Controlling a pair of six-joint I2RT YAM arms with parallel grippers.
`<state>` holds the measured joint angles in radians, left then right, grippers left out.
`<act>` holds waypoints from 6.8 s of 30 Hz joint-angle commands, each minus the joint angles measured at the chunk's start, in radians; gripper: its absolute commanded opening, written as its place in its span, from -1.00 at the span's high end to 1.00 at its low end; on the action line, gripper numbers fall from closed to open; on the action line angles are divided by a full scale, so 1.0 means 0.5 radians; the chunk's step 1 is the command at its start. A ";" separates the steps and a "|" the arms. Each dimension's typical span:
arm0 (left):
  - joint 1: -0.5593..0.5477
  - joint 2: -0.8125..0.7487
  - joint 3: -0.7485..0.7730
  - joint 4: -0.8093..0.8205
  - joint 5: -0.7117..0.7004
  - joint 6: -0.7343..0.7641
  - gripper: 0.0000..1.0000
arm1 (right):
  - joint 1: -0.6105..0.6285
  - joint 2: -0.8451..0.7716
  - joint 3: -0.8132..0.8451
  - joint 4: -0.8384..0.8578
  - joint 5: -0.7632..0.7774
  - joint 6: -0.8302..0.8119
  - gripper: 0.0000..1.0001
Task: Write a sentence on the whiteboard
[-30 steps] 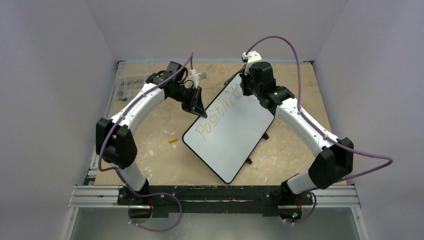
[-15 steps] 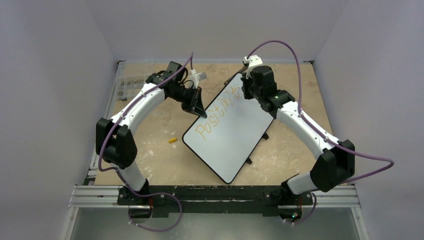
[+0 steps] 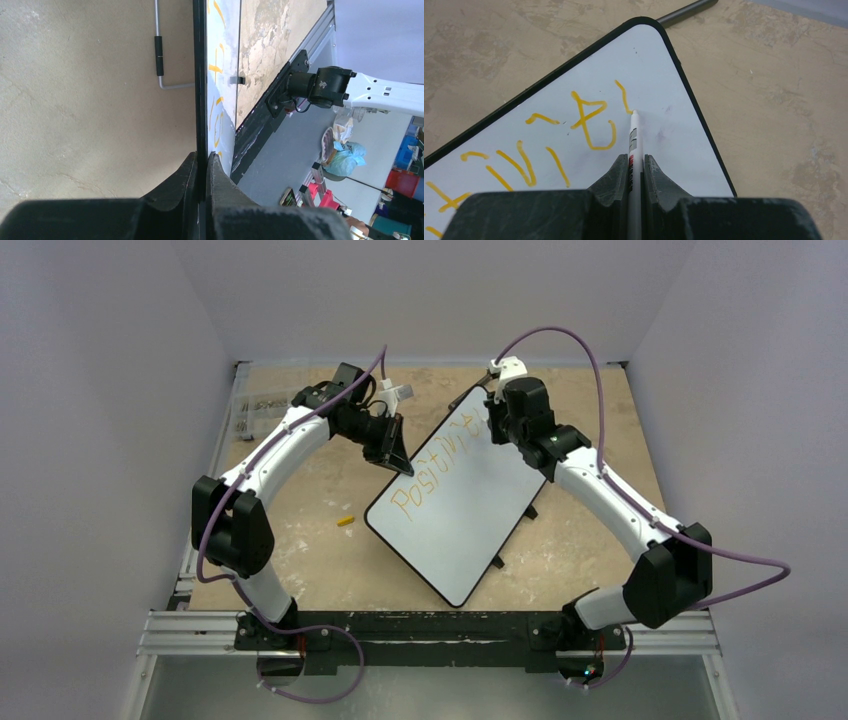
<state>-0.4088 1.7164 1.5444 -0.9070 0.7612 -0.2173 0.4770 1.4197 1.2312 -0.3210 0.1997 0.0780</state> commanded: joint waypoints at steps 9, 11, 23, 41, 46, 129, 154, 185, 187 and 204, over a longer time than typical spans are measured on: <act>-0.042 -0.079 0.013 0.029 -0.007 0.079 1.00 | -0.006 0.188 0.284 -0.018 0.056 -0.032 1.00; -0.043 -0.080 0.011 0.028 -0.007 0.078 1.00 | -0.006 0.216 0.310 -0.020 0.058 -0.038 1.00; -0.044 -0.097 0.013 0.028 -0.009 0.079 1.00 | -0.008 0.268 0.368 -0.019 0.015 -0.028 1.00; -0.044 -0.097 0.015 0.032 0.000 0.073 1.00 | -0.009 0.021 0.004 -0.005 -0.084 0.066 1.00; -0.043 -0.113 0.012 0.035 0.005 0.073 1.00 | -0.006 -0.034 -0.082 -0.015 -0.078 0.088 1.00; -0.056 -0.139 -0.061 0.012 -0.262 0.129 1.00 | 0.348 -1.056 -0.802 0.030 -1.070 0.115 1.00; -0.057 -0.072 0.084 0.049 -0.342 -0.059 1.00 | 0.469 -1.113 -0.944 0.186 -0.726 0.384 1.00; -0.055 -0.070 0.026 0.149 -0.329 -0.099 1.00 | 0.581 -0.968 -0.922 0.258 -0.755 0.339 1.00; -0.056 -0.076 0.024 0.151 -0.329 -0.099 1.00 | 0.583 -0.949 -0.919 0.263 -0.762 0.338 1.00; -0.054 -0.110 0.008 0.163 -0.317 -0.108 1.00 | 0.604 -0.892 -0.937 0.179 -0.406 0.381 1.00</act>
<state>-0.4385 1.6867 1.5425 -0.8768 0.6571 -0.2699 0.7799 0.9573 0.7475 -0.2157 -0.1040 0.2665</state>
